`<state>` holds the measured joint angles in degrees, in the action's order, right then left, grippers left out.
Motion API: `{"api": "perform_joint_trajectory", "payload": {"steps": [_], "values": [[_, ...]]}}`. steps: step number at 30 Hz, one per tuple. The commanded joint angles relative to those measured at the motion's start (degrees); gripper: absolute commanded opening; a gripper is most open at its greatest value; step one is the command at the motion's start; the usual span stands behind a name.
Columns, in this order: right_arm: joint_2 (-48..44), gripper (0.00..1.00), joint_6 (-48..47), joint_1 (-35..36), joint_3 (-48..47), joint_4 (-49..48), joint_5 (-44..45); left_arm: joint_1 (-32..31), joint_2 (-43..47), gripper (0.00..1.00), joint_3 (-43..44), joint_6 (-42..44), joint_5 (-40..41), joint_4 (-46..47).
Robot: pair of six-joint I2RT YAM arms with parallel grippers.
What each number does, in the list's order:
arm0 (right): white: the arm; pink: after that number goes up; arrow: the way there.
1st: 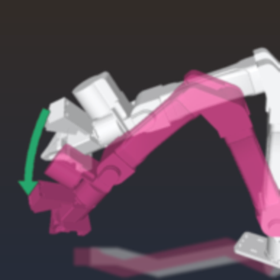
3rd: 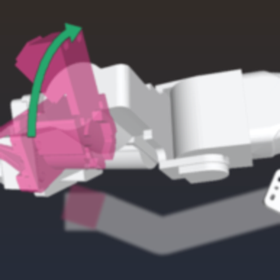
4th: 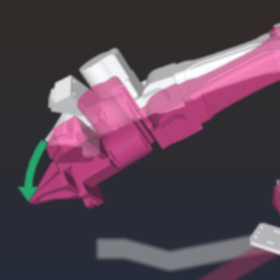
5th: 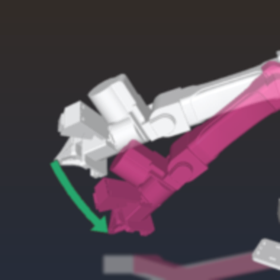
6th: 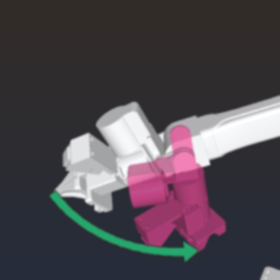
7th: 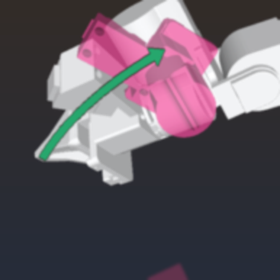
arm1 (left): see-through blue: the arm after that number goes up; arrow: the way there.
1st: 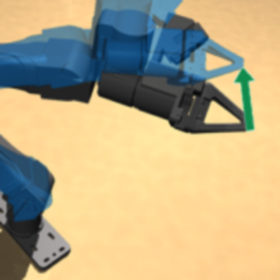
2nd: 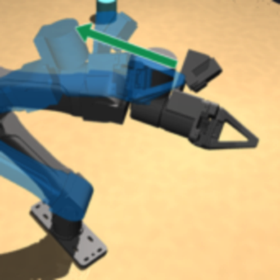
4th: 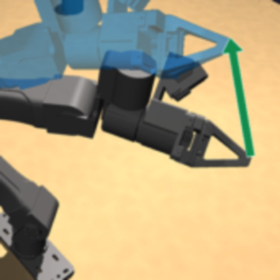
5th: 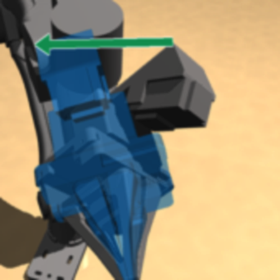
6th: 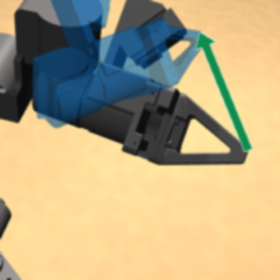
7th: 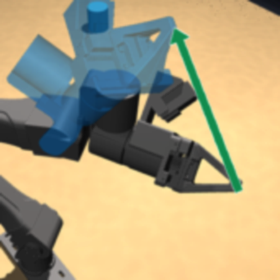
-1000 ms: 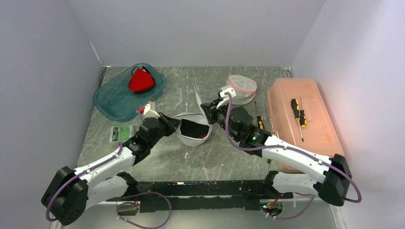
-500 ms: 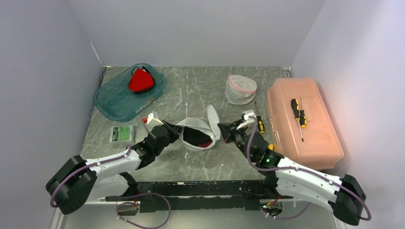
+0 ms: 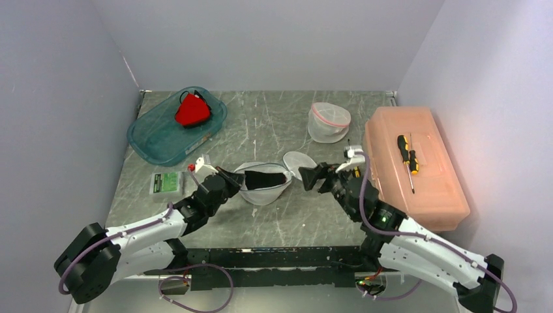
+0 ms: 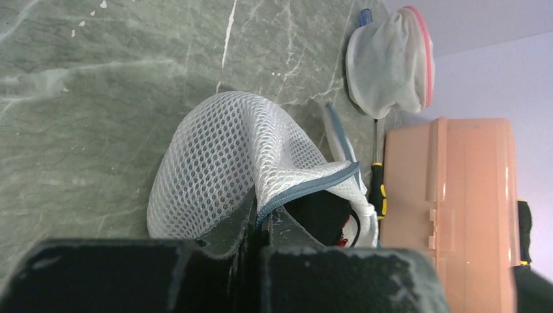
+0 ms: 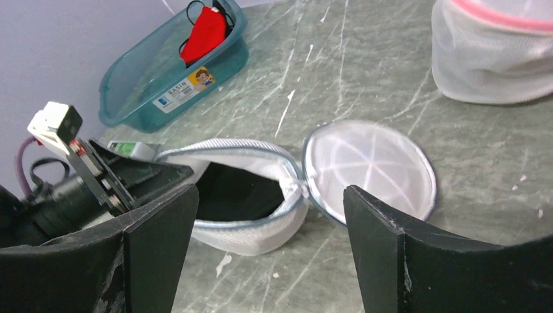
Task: Unzip the laundry bag and remove the bra
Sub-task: Open the laundry bag at the center of the board.
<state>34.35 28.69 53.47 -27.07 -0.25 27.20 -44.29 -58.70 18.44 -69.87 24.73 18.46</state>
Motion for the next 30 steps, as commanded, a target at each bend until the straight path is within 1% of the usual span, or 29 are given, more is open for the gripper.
{"api": "perform_joint_trajectory", "payload": {"steps": [1,2,4,5,8,10,11,13,15,16,18,20,24,28,30], "values": [[11.2,0.85,-1.5,0.0,-12.6,8.4,-1.8,-0.3,0.9,0.08,2.1,0.9,-1.0,-5.3],[14.4,0.83,-1.4,-0.1,-15.5,9.3,-2.9,-0.3,0.9,0.10,2.7,1.0,-1.8,-7.0],[19.2,0.82,-0.2,-0.4,-18.1,10.6,-3.3,-0.4,1.0,0.20,4.2,1.2,-3.5,-11.0],[20.4,0.81,0.5,-0.9,-18.1,9.9,-4.2,-0.4,1.3,0.27,4.9,1.5,-4.1,-13.1],[21.4,0.80,3.4,-3.5,-15.7,6.0,-9.8,-0.3,2.5,0.56,7.1,2.5,-6.0,-20.2],[21.9,0.80,4.4,-4.2,-14.0,3.7,-12.7,-0.3,3.1,0.69,9.3,4.0,-7.0,-25.5],[22.3,0.80,4.6,-4.2,-13.5,3.2,-13.5,-0.3,3.3,0.74,10.8,5.2,-7.4,-28.5],[23.0,0.79,4.1,-4.2,-12.2,1.4,-15.7,-0.3,4.0,0.78,13.9,8.4,-7.9,-33.6],[23.3,0.78,2.9,-4.2,-11.1,-0.2,-17.4,-0.2,4.4,0.80,17.5,12.3,-7.1,-38.4],[23.5,0.76,2.4,-4.1,-10.8,-1.2,-17.8,-0.2,4.2,0.82,19.7,14.8,-6.7,-39.8],[24.2,0.74,1.1,-3.6,-11.4,-1.1,-17.2,0.7,2.0,0.82,24.3,20.2,-6.1,-43.7],[26.1,0.74,0.2,-3.1,-13.6,1.2,-16.0,2.4,-1.7,0.83,29.4,24.8,-7.8,-46.1],[29.4,0.76,1.5,-2.9,-16.9,5.6,-14.0,7.0,-10.0,0.82,37.8,30.6,-13.2,-51.1],[29.2,0.78,4.8,-3.3,-16.4,7.8,-11.7,10.1,-14.9,0.81,41.3,34.8,-18.4,-51.8],[29.4,0.79,6.8,-4.5,-15.9,8.2,-12.5,11.1,-17.3,0.79,42.6,36.4,-21.0,-51.8]]}}
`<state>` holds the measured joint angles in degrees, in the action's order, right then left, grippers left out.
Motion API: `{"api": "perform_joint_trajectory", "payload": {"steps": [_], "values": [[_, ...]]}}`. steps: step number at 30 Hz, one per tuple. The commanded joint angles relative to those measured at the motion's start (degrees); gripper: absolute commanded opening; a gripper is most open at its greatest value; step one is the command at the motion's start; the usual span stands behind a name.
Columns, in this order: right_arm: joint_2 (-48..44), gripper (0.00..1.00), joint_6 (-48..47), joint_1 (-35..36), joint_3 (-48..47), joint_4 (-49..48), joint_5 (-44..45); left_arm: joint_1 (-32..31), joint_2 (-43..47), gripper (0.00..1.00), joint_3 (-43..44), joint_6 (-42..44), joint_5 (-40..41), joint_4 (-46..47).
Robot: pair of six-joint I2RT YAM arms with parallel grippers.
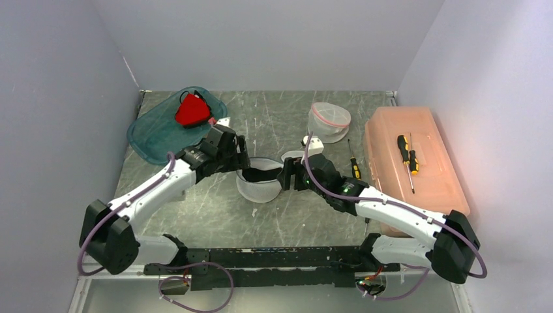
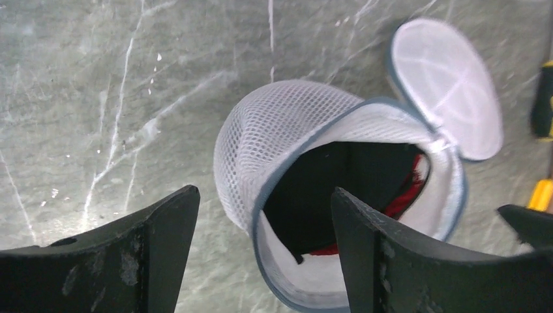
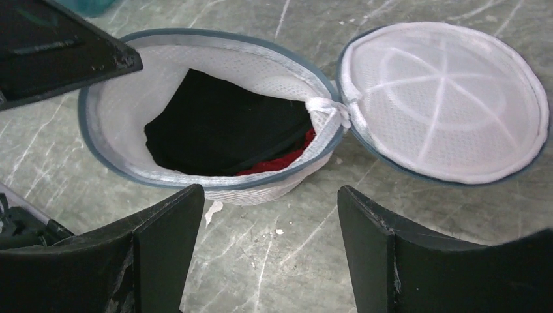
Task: Unzip the laundry bag and remove the bra
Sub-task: Open the laundry bag at the center of the board, then adjust the laundry bag at the center of the board.
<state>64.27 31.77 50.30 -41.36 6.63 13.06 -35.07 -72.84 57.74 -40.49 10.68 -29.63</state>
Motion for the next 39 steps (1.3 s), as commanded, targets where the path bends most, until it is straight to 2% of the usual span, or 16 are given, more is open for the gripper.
{"api": "perform_joint_trajectory", "payload": {"steps": [1,8,13,16,20,23,24,31,33,35,37,39], "values": [[-0.2,0.79,4.6,-1.9,-1.7,1.4,0.8,2.2,-4.3,0.77,3.7,8.0,-8.4,-3.5],[6.2,0.79,9.1,-7.9,-3.9,0.8,-6.5,2.4,-9.6,0.62,4.5,11.3,-14.4,-2.2],[11.0,0.71,10.2,-9.4,-6.6,-0.7,-10.1,2.4,-8.1,0.43,1.5,10.9,-15.2,0.5],[13.2,0.56,10.6,-9.5,-7.9,-1.1,-11.1,2.4,-6.4,0.30,0.1,10.5,-15.9,2.0],[13.6,0.26,9.7,-9.6,-8.3,-1.0,-11.1,2.4,-3.8,0.11,-1.5,9.9,-16.3,3.8],[11.2,0.06,7.3,-9.5,-8.2,-0.7,-9.2,2.4,-1.8,0.04,-2.5,9.1,-16.5,5.3],[9.9,0.00,5.8,-9.3,-8.2,-0.6,-8.2,2.4,-1.2,0.03,-2.8,8.8,-16.5,5.9],[-0.2,0.00,-14.4,-3.7,-11.8,-1.0,4.9,2.4,5.3,0.03,-5.1,5.4,-12.9,15.0],[-3.2,0.00,-19.8,-0.8,-10.7,-4.2,8.8,2.4,7.4,0.10,-6.9,4.4,-11.5,20.5],[-4.9,0.00,-24.6,1.8,-7.3,-9.2,12.6,2.4,7.7,0.23,-9.5,3.7,-10.8,25.5],[-5.1,0.00,-27.8,3.5,-2.6,-14.3,16.3,2.4,4.9,0.29,-10.4,2.2,-10.8,25.0],[-3.7,0.00,-28.4,5.1,1.3,-16.5,20.3,2.4,1.3,0.31,-9.8,1.0,-10.8,21.5]]}}
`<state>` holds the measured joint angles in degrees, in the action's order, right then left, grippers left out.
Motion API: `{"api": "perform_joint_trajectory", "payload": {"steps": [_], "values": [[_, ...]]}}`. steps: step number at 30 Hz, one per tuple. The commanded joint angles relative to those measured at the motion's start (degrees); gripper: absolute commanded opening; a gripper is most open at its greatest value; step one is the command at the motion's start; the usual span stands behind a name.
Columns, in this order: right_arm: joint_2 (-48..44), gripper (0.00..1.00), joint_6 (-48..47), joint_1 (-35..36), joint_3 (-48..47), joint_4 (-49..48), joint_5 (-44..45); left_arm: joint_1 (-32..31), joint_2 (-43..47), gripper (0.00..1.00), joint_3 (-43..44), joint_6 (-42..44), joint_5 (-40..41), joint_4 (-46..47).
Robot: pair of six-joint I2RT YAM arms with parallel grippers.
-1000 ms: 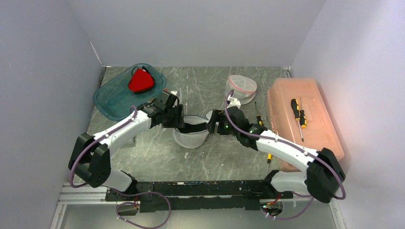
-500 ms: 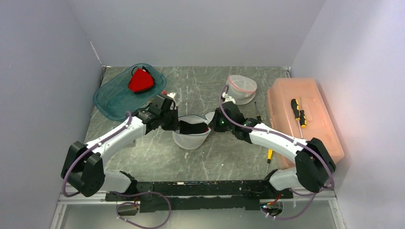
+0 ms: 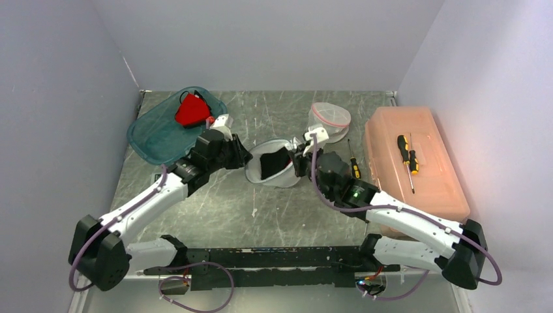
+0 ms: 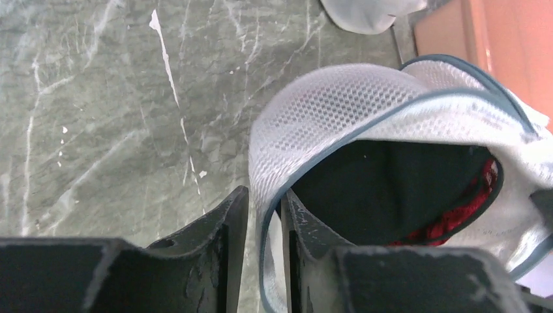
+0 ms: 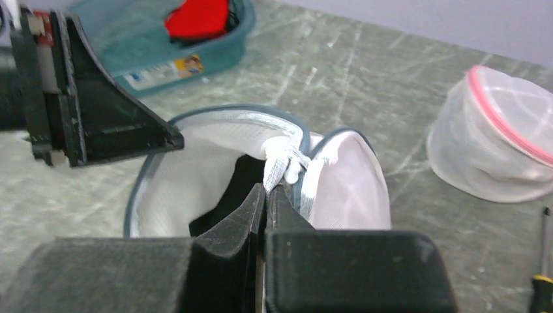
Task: Unzip the laundry bag and remove the bra
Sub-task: Adjust the laundry bag at the center of the board.
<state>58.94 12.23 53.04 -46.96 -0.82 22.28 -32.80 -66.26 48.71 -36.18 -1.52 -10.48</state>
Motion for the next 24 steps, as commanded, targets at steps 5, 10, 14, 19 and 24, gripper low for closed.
{"api": "perform_joint_trajectory", "payload": {"steps": [5,10,14,19,24], "values": [[3.5,0.00,-5.2,4.4,12.5,-11.3,15.8,0.1,-9.3,0.38,-3.1,-6.3,-1.3,1.9],[2.7,0.00,-1.6,4.4,14.0,-10.0,14.7,0.1,-10.2,0.48,-2.3,-5.2,-3.2,0.5],[0.7,0.00,1.2,4.4,14.3,-7.2,13.7,0.0,-10.5,0.64,-1.1,-5.4,-6.3,0.0],[-2.6,0.00,4.5,4.4,15.7,-3.6,12.5,0.0,-9.0,0.79,-1.8,-7.4,-12.4,7.1],[-4.5,0.00,7.0,4.0,17.8,-2.7,10.7,-0.3,-14.8,0.79,0.6,-4.5,-15.2,7.8]]}}
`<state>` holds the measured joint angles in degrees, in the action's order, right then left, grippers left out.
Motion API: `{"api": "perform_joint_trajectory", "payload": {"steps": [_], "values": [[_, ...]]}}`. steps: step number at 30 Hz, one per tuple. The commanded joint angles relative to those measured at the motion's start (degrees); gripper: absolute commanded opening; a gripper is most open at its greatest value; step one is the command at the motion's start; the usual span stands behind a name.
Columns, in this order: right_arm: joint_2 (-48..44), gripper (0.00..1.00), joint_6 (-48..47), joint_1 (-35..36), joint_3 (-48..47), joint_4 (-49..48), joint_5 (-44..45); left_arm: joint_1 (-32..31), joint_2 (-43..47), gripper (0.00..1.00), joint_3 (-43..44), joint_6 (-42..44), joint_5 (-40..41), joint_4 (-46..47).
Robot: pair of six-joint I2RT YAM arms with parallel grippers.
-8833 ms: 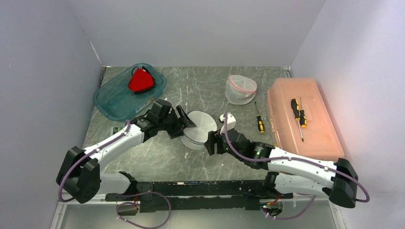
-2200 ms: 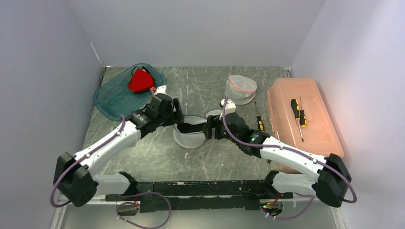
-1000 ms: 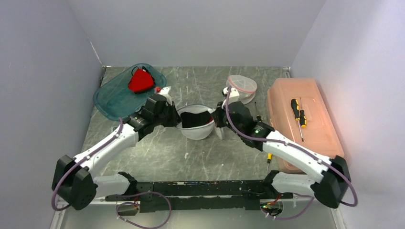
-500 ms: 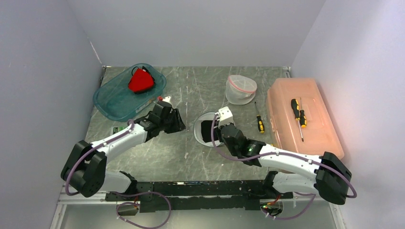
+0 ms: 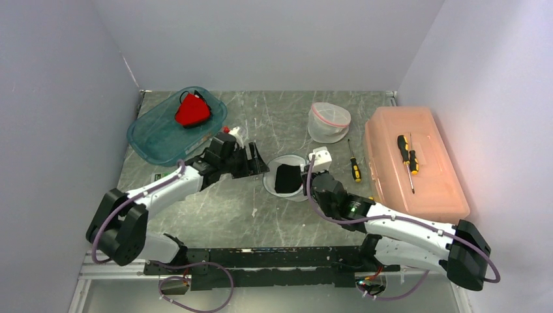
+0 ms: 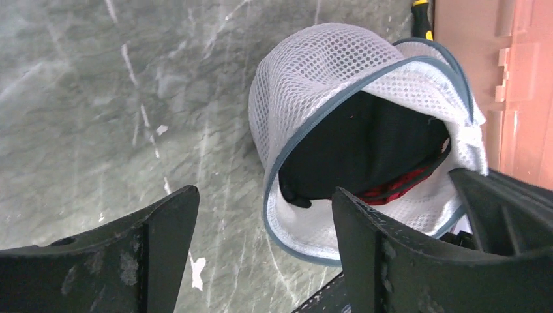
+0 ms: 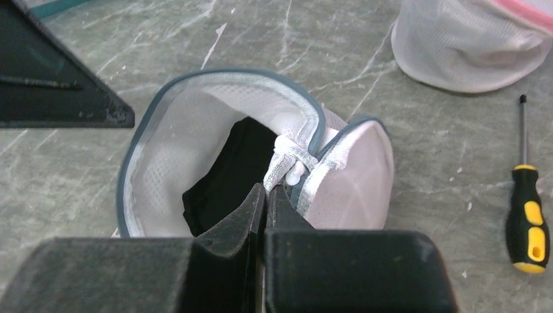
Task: Unzip the laundry bag and remove the bra
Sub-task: Adjust the laundry bag at the center of the board.
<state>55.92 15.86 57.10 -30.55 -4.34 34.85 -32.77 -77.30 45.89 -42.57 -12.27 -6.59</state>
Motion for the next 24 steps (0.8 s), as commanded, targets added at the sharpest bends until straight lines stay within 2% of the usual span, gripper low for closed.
{"api": "perform_joint_trajectory", "payload": {"steps": [1,4,9,11,13,15,16,21,24], "values": [[-1.6,0.00,3.7,-0.2,1.7,1.0,-2.4,-0.3,-5.1,0.77,3.8,2.4,-5.0,4.3],[-2.1,0.00,4.3,-0.7,2.8,1.0,-3.7,-0.3,-8.6,0.69,4.5,3.1,-7.1,6.1],[-3.9,0.00,4.8,-1.2,4.5,0.6,-5.8,-0.4,-12.9,0.65,6.2,3.8,-8.1,8.2],[-4.6,0.00,4.8,-1.2,5.0,0.6,-6.2,-0.4,-13.6,0.58,6.7,3.9,-8.7,9.0],[-5.1,0.00,4.5,-1.4,5.2,0.4,-6.6,-0.4,-13.2,0.39,6.8,4.0,-9.5,10.4],[-5.3,0.00,3.8,-1.7,4.9,0.0,-7.0,-0.4,-12.1,0.12,7.3,4.2,-9.1,10.3],[-5.2,0.00,3.3,-1.8,4.2,-0.1,-7.0,-0.6,-11.1,0.04,7.9,4.5,-7.6,9.1],[-2.0,0.00,-3.4,-2.0,-4.9,1.0,-3.7,-1.0,-0.3,0.03,9.7,6.4,3.0,2.2],[0.8,0.00,-7.4,-1.8,-10.1,-0.4,-1.2,-1.5,5.6,0.03,9.0,6.2,8.9,1.8]]}}
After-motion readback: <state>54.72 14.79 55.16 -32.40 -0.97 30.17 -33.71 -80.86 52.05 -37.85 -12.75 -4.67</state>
